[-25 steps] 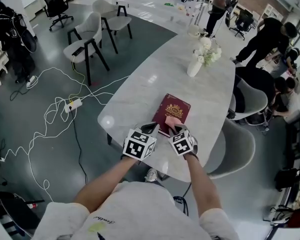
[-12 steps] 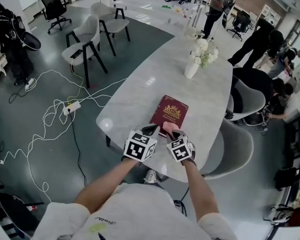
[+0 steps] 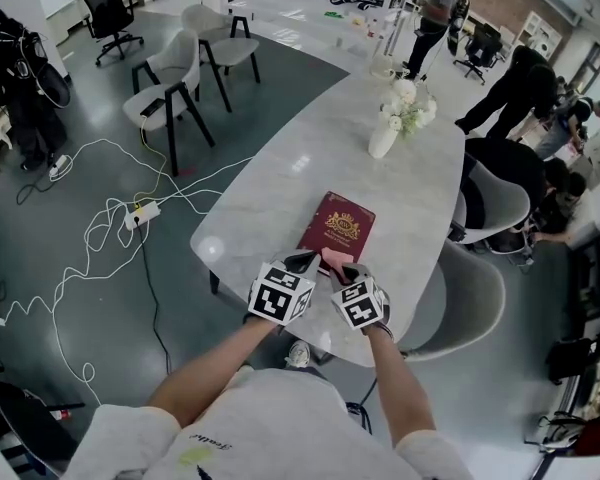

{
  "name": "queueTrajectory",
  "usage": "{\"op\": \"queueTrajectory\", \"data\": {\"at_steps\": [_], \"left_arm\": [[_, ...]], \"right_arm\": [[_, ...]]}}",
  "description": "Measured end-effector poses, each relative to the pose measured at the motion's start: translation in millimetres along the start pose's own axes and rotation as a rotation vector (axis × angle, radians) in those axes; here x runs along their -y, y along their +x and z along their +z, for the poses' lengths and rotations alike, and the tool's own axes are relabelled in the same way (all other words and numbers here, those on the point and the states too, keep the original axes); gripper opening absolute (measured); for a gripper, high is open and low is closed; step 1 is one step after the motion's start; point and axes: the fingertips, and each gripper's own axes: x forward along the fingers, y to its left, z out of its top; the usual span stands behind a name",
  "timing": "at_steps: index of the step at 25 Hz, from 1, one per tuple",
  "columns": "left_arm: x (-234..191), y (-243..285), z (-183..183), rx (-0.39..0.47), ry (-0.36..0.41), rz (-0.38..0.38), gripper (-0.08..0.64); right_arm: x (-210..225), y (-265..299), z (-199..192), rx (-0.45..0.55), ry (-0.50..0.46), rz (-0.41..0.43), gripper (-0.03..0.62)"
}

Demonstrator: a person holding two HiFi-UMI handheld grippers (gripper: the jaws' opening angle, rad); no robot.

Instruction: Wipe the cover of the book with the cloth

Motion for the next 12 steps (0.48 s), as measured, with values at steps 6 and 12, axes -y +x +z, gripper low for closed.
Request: {"op": "queueTrajectory", "data": {"at_steps": [6,12], "left_arm": [[-3.2,4.7,2.1,0.001,-0.007,0.007,0.006],[-9.0,10.9,6.6,0.004,-0.013,0.022,0.006]], "right_arm": [[24.0,-14.4,34.9,0.076,-0.021,-0.040,0.017],[49.8,-18.8,65.1,0.132,-0.044,-0.065,0.017]]}}
